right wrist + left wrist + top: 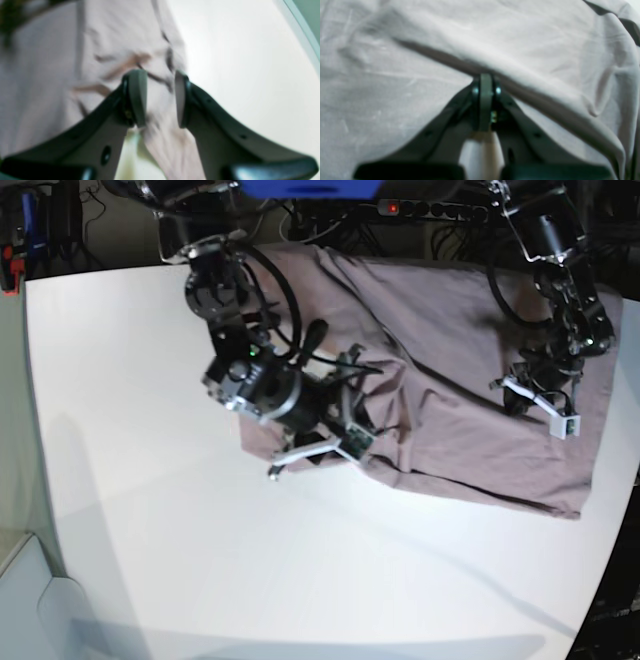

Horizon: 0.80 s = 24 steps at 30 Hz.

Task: Layout the t-shirt on the table in an organized manner, then fold the t-shirt properly
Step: 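Fold the held shirt edge with the right gripper toward the left gripper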

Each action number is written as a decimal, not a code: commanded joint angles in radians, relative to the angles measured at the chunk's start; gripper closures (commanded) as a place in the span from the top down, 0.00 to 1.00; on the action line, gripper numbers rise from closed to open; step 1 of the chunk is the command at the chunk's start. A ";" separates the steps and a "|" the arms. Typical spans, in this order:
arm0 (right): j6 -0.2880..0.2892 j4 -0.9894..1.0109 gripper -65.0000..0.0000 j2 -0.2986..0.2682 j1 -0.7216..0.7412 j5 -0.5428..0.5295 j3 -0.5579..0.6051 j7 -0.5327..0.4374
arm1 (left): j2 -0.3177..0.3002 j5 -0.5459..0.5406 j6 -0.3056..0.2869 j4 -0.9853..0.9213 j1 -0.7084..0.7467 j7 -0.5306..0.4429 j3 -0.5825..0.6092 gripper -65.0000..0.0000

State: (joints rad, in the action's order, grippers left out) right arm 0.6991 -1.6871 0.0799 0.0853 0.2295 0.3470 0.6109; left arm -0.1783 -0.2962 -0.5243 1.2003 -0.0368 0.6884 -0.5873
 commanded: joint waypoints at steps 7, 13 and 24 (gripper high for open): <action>-0.001 -0.052 0.33 -0.016 -0.089 -0.011 -0.019 -0.018 | -0.005 0.042 0.008 -0.001 0.004 0.061 0.000 0.00; -0.118 -0.052 0.57 -0.018 -0.124 -0.011 -0.035 -0.029 | -0.005 0.038 0.008 -0.001 0.002 0.061 0.000 0.00; -0.164 0.057 0.58 -0.052 -0.083 -0.011 -0.035 -0.032 | -0.005 0.035 0.008 0.000 0.002 0.061 0.000 0.00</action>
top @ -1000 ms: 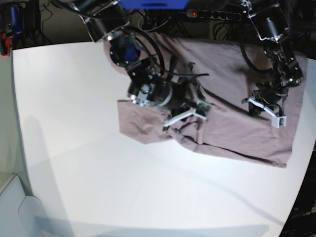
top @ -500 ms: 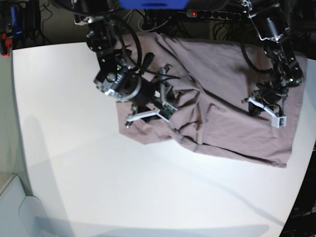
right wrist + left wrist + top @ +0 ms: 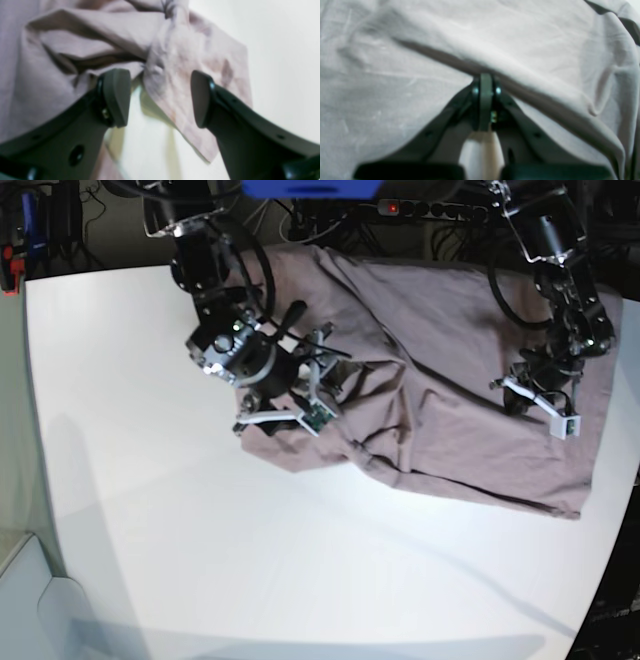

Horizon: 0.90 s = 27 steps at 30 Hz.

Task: Layout the t-shirt on the table in an organized manner, then fold the t-shirt properly
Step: 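Fold the held shirt edge with the right gripper toward the left gripper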

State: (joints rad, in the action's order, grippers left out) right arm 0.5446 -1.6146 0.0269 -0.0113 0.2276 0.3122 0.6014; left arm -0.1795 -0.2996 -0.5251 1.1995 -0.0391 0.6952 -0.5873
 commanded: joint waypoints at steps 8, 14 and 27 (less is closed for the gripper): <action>-0.021 -0.011 0.53 -0.014 0.015 -0.010 0.000 -0.022 | -0.004 0.038 0.009 0.001 0.005 0.054 0.000 0.00; -0.021 0.061 0.48 -0.018 0.040 -0.010 0.000 -0.022 | -0.002 0.038 0.009 0.001 0.005 0.053 0.000 0.00; -0.019 0.176 0.20 -0.034 0.072 -0.009 -0.002 -0.120 | -0.002 0.037 0.009 0.001 0.003 0.053 0.000 0.00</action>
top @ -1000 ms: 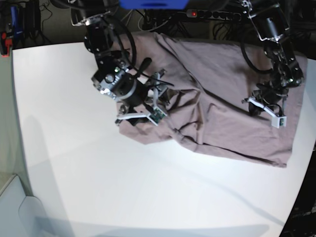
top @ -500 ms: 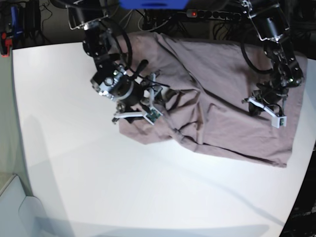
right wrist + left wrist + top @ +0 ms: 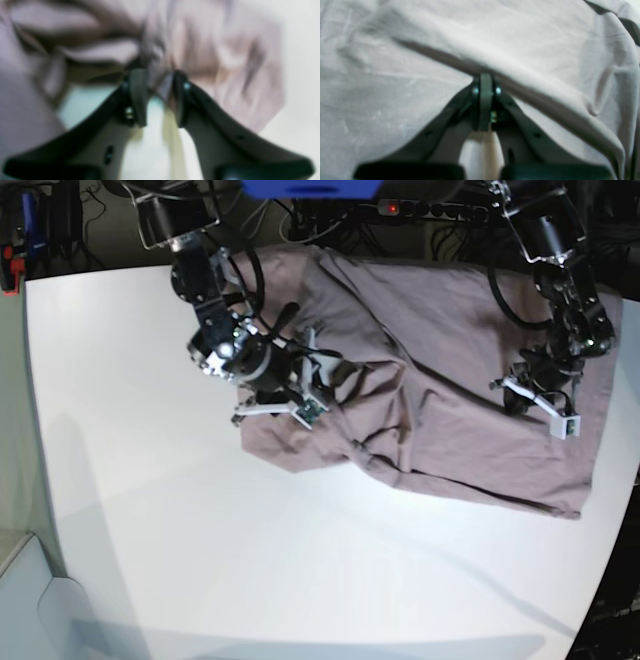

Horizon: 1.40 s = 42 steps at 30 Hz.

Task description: Layout the t-shirt on the table in an organized manner, then fold the t-shirt properly

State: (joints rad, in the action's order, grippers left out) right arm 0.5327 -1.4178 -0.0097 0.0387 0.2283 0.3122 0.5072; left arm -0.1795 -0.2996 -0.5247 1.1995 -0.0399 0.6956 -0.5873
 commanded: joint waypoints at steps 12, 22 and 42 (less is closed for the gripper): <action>-0.004 -0.137 0.00 0.003 0.131 -0.010 -0.086 -0.026 | -0.004 0.037 0.008 0.004 0.004 0.052 0.000 0.00; -0.001 -0.176 0.00 0.053 0.355 -0.013 -0.078 -0.025 | 0.001 0.041 0.008 0.001 -0.008 0.052 0.003 0.00; -0.001 0.363 0.06 0.167 0.603 -0.011 0.161 -0.023 | -0.002 0.037 0.007 0.007 -0.002 0.060 0.005 0.00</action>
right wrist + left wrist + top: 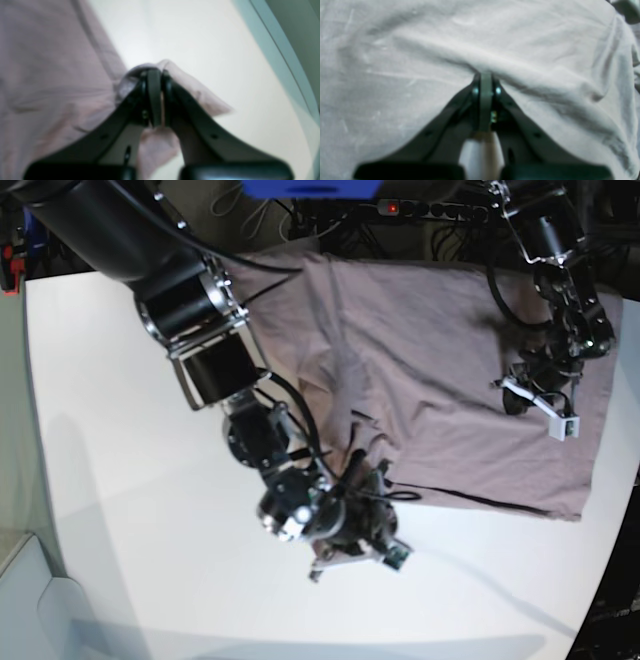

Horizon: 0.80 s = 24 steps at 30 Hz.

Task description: Layout the t-shirt on the table in an organized manner, then fold the t-shirt properly

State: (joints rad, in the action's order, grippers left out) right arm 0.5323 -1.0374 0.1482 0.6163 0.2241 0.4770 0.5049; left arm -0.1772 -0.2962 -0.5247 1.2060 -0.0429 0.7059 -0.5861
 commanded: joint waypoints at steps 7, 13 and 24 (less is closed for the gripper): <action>0.071 -0.252 0.41 -0.052 -0.098 -0.004 0.105 -0.021 | -0.006 0.035 0.007 -0.004 -0.001 0.045 0.001 0.00; 0.070 -0.364 0.53 -0.080 -0.171 -0.004 -0.048 0.048 | -0.006 0.035 0.007 -0.005 -0.001 0.044 0.001 0.00; 0.070 -0.171 0.54 -0.063 -0.210 -0.009 -0.199 0.093 | -0.006 0.033 0.007 -0.005 -0.004 0.044 0.001 0.00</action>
State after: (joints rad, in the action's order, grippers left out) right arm 0.6056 -1.1927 0.0811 0.3744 0.2237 0.2806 0.6170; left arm -0.1791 -0.3008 -0.5278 1.1995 -0.0456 0.7052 -0.5869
